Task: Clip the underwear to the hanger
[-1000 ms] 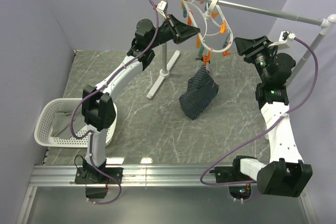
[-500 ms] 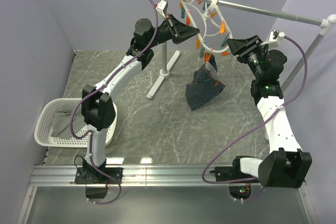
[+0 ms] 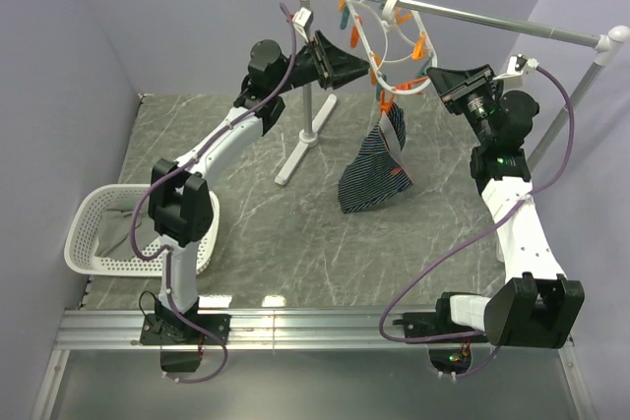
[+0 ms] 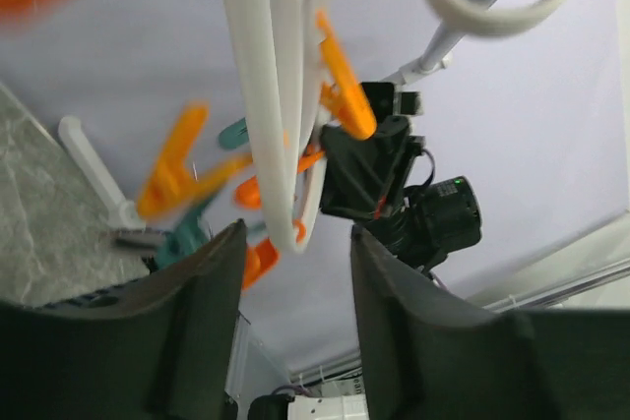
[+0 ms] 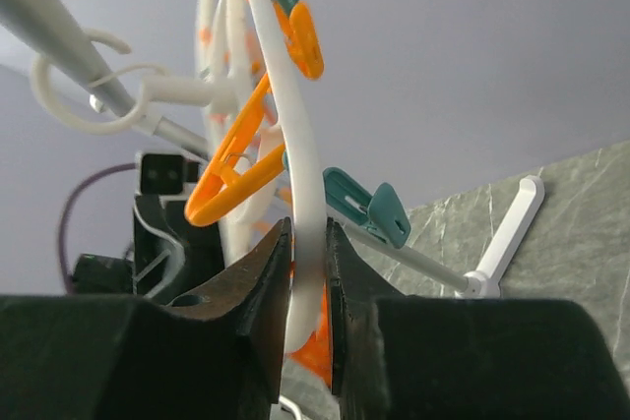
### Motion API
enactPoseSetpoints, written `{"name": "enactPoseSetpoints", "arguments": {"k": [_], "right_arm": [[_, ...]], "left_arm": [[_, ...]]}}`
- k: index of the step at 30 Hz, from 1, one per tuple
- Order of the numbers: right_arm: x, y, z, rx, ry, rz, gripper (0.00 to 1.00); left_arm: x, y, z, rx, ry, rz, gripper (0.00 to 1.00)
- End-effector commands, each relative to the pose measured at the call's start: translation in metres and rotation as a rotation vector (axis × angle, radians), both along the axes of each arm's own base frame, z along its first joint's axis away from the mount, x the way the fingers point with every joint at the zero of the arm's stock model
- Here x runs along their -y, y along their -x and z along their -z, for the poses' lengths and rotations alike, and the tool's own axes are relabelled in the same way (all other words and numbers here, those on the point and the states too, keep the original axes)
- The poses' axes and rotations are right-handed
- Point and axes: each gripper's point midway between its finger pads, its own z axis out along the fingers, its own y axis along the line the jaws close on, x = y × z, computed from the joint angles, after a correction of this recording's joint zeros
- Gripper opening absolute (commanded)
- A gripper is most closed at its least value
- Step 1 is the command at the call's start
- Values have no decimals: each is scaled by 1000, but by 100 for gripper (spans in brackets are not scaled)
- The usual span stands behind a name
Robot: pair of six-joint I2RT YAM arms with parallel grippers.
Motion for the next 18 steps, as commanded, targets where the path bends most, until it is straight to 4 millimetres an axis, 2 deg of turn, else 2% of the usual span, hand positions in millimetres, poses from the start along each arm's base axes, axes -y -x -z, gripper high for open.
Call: {"name": "enactPoseSetpoints", "arguments": {"k": [1,2,3,4,5,6,7,8,10,11,12,13,14,16,18], "right_arm": [[-8,18,-43,116,17,-38,0],[-9,21,-44,120,15,-37,0],[-8,22,-45,120,12,-33,0],[-7,23,-46,122,12,-26,0],[-5,22,-46,120,12,-14,0],[-5,24,-46,116,10,-11,0],[-4,23,-45,113,8,-5,0],[-4,24,-44,110,7,-2,0],[-4,26,-44,108,2,2,0],[-4,27,-44,102,-2,4,0],[-4,28,-43,96,-5,8,0],[-6,29,-44,94,-10,4,0],[-7,31,-45,97,-9,5,0],[-10,32,-44,90,-10,5,0],[-10,34,-44,83,-10,20,0]], "left_arm": [[-18,23,-18,103,-4,10,53],[-24,29,-26,144,-12,-10,58],[-26,30,-25,152,-21,-27,64],[-28,30,-13,131,-48,-36,65],[-34,38,-21,170,-55,-56,66],[-36,41,-18,177,-66,-76,66],[-37,42,3,141,-108,-85,66],[-42,52,-4,229,-131,-108,65],[-47,53,8,282,-218,-158,60],[-48,59,2,434,-274,-189,55],[-49,60,-1,507,-309,-216,52],[-50,62,-14,602,-332,-251,50],[-45,67,-11,764,-411,-248,48],[-40,74,-26,930,-442,-253,46],[-27,78,-18,1110,-509,-214,41]]}}
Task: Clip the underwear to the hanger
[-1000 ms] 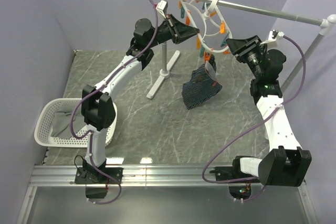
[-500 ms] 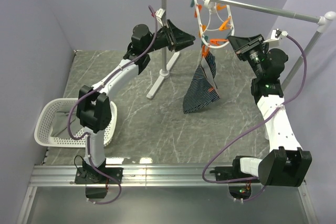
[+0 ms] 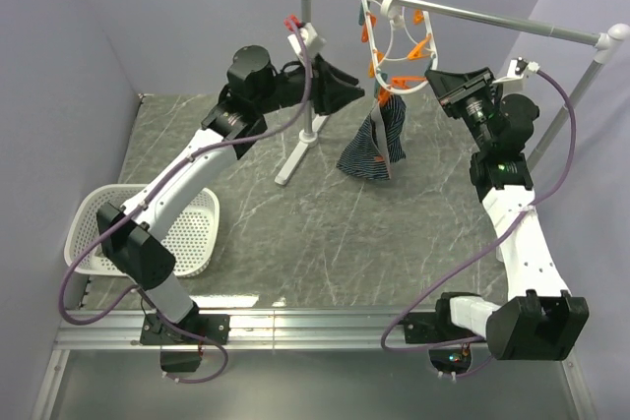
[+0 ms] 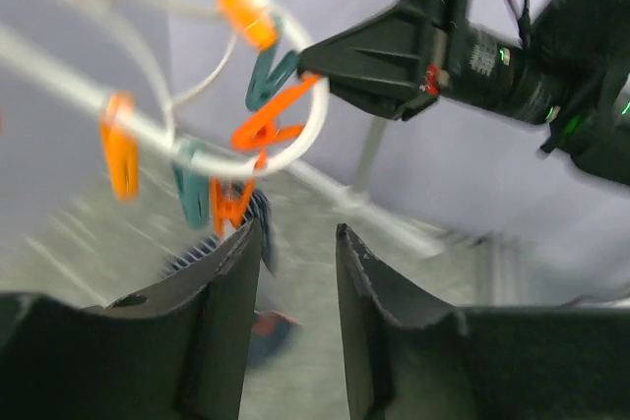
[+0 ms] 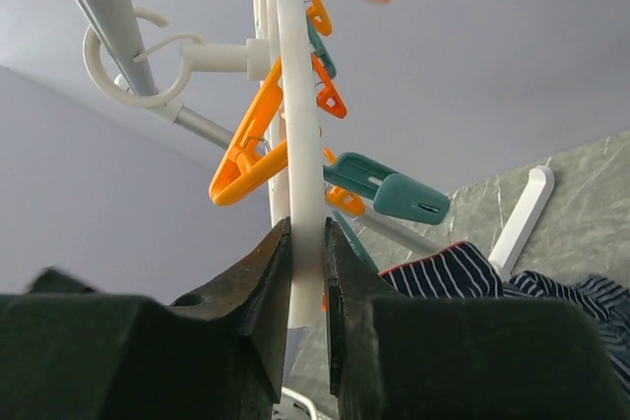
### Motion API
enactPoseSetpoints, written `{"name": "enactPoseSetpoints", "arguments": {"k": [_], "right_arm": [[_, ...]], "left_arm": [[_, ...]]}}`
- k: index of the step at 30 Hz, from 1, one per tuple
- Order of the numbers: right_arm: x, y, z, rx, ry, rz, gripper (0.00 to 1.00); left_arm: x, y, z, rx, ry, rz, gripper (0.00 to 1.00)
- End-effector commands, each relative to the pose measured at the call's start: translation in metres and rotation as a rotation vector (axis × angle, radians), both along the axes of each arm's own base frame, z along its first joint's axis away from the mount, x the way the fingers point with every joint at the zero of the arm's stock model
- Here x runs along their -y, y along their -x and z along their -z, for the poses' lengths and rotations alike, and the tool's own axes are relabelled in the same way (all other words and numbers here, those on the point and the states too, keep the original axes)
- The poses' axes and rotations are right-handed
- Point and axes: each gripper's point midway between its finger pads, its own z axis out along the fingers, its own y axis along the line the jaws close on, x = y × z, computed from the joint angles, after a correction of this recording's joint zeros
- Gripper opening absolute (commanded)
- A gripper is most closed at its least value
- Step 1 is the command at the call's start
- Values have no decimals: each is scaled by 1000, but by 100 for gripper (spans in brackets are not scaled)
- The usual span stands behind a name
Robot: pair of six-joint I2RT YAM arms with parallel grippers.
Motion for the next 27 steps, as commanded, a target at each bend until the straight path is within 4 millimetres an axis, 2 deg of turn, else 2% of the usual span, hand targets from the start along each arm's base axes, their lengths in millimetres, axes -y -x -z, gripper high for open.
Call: {"name": "enactPoseSetpoints", "arguments": {"k": [1,2,3,4,5,7,12,16,22,23,27], "right_arm": [[-8,20,-35,88,2,1,0],[-7,20,-33,78,0,6,0],[-5,20,-33,77,0,20,0],[-4,21,-36,80,-2,26,0],[-13,23,-34,71,-5,6,0],[-11,24,-37,74,-5,24,0],[-11,27,-39,68,-11,45,0],[-15,28,-35,55,-25,38,0],[-15,28,-34,46,-27,47,0],[-15,27,-34,43,-24,49,0],[-13,28,-36,49,-10,61,0]], "left_arm": [[13,7,-14,478,-200,3,41],[18,7,-5,491,-246,19,37],[22,9,-14,539,-252,18,36],[31,9,-8,588,-277,35,35],[35,9,-5,609,-295,39,32],[48,13,-5,688,-321,46,31],[68,8,5,760,-387,5,32],[86,5,4,826,-389,-31,36],[98,5,-5,884,-354,-93,39],[99,5,-12,909,-332,-109,38],[98,14,-20,919,-300,-111,38]]}}
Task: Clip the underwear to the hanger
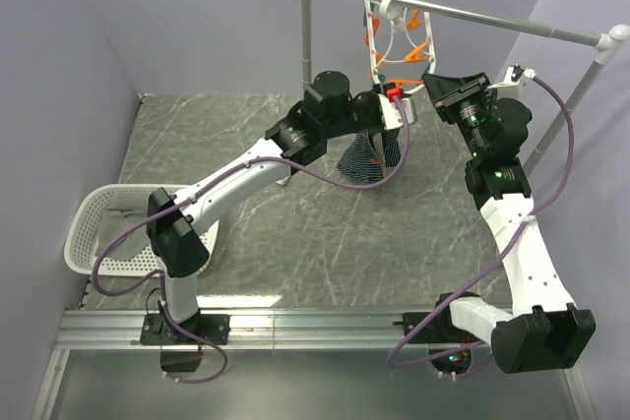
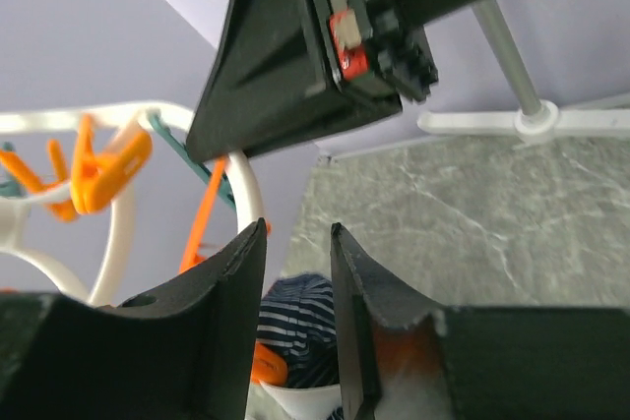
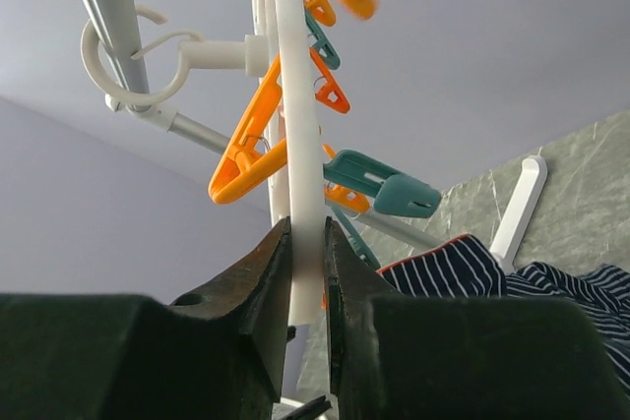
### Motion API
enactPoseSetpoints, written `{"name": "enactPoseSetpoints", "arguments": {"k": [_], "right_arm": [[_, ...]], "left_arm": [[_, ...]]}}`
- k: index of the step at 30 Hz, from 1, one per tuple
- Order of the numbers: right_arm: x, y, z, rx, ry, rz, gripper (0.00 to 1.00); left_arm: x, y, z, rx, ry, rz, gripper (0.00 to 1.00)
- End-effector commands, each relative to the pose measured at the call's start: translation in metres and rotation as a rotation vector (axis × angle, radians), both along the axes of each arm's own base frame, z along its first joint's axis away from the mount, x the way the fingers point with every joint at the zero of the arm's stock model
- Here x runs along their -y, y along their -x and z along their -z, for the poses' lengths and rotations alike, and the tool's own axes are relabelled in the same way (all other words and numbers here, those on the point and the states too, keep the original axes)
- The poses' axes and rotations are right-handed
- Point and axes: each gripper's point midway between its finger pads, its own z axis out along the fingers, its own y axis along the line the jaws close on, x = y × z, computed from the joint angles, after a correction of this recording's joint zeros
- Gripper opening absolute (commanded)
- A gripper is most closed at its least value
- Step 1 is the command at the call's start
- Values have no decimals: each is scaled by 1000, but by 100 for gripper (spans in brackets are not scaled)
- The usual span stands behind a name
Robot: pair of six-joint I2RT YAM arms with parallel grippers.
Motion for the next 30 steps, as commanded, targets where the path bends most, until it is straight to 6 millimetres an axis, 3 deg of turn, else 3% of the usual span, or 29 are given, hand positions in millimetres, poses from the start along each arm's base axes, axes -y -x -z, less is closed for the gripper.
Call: {"name": "enactPoseSetpoints", "arguments": {"k": [1,12,16,19,27,28,29,30], "right_arm": [[-3,18,-37,96,18,-9,0],[-9,23,-35,95,14,-19,0],[-11,24,-36,101,14,-28,0],[-11,26,-37,105,20,-24,0],[-15,31,-39,129,45,-48,0],[-17,32,-39,132,56,-60,4],[-19,34,-41,149,100,-69,16],[-19,36,-43,164,135,-68,22]], "left_arm": [[-10,8,-49,109,105,-23,39],[-3,-22,-44,120,96,-133,41],[4,-29,-33,113,59,-133,39],[5,-29,-29,125,51,-125,35],[6,-33,-27,145,47,-138,4],[2,-31,-31,148,55,-135,1],[2,-28,-24,142,47,-117,1],[-4,-26,-32,155,58,-114,0]]}}
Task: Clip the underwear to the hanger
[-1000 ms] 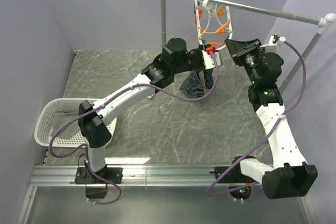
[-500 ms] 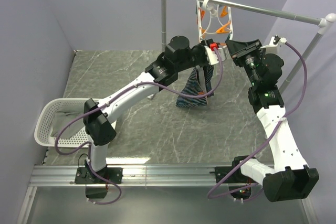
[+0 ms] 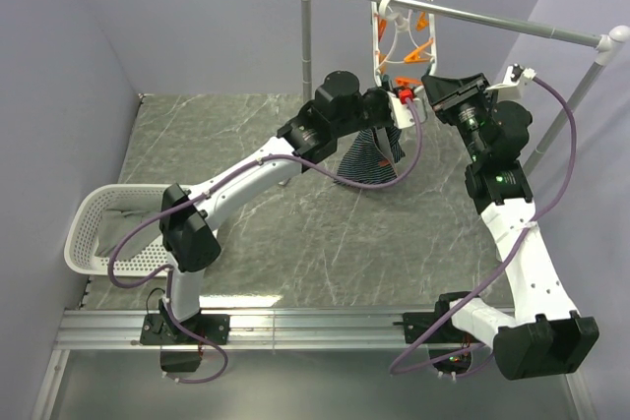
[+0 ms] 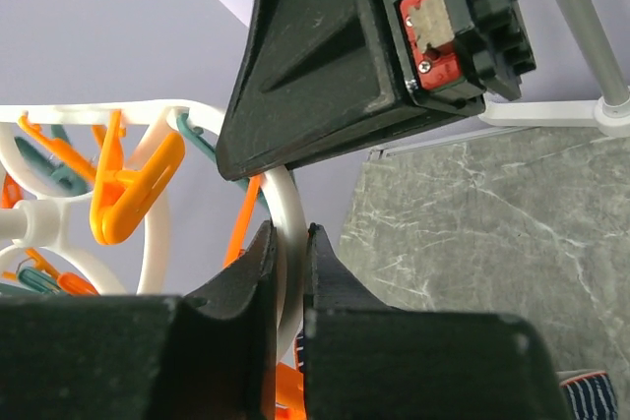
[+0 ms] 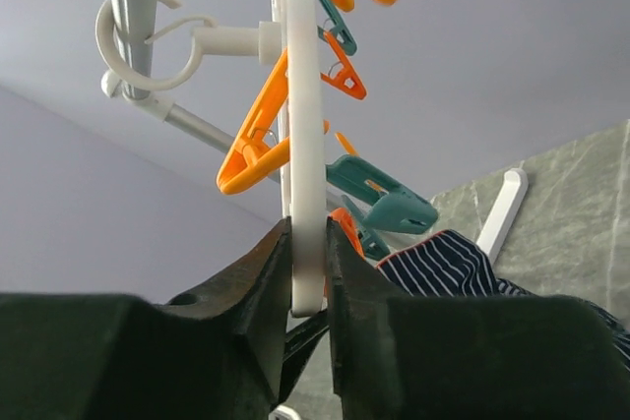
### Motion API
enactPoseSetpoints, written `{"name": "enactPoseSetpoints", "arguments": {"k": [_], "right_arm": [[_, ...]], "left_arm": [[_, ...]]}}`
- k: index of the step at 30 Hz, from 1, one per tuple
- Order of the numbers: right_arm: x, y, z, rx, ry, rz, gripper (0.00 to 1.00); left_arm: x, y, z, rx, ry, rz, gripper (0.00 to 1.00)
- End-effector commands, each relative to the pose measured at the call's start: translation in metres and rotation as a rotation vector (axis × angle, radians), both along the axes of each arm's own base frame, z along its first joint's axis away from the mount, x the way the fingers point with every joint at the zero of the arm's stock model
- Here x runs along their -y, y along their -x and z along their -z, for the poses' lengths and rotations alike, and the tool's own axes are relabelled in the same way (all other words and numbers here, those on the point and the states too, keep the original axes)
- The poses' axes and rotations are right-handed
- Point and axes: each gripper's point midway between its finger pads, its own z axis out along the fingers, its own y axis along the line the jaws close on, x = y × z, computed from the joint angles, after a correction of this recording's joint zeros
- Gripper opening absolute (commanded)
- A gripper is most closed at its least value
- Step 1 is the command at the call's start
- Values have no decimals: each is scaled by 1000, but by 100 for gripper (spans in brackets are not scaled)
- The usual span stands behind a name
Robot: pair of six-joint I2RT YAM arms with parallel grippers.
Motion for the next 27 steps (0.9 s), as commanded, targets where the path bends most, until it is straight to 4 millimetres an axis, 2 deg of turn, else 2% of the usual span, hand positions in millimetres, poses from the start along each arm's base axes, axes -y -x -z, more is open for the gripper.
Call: {"name": "enactPoseSetpoints", "arguments": {"k": [1,2,4,5,8,16,20,27], "right_arm": [[-13,30,-42,142,113,-72,28],[-10,31,-43,160,160,-48,38],[-2,36,-49,207,215,-19,46],[-4,40,-50,244,273,-39,53],[-4,55,-56,368,362,-78,62],[4,52,-53,433,521,-131,63],[-3,49,-50,505,638,-191,59],[-10,36,-41,627,821,-244,54]], "left_arm": [[-18,1,-31,59,68,-13,0],[-19,2,-28,51,67,-2,0],[-24,6,-34,37,76,43,0],[-26,6,-32,37,72,52,0],[-32,7,-36,48,81,97,0],[-49,8,-43,40,76,204,0],[-56,16,-44,33,69,295,0],[-68,16,-47,50,55,368,0]]}}
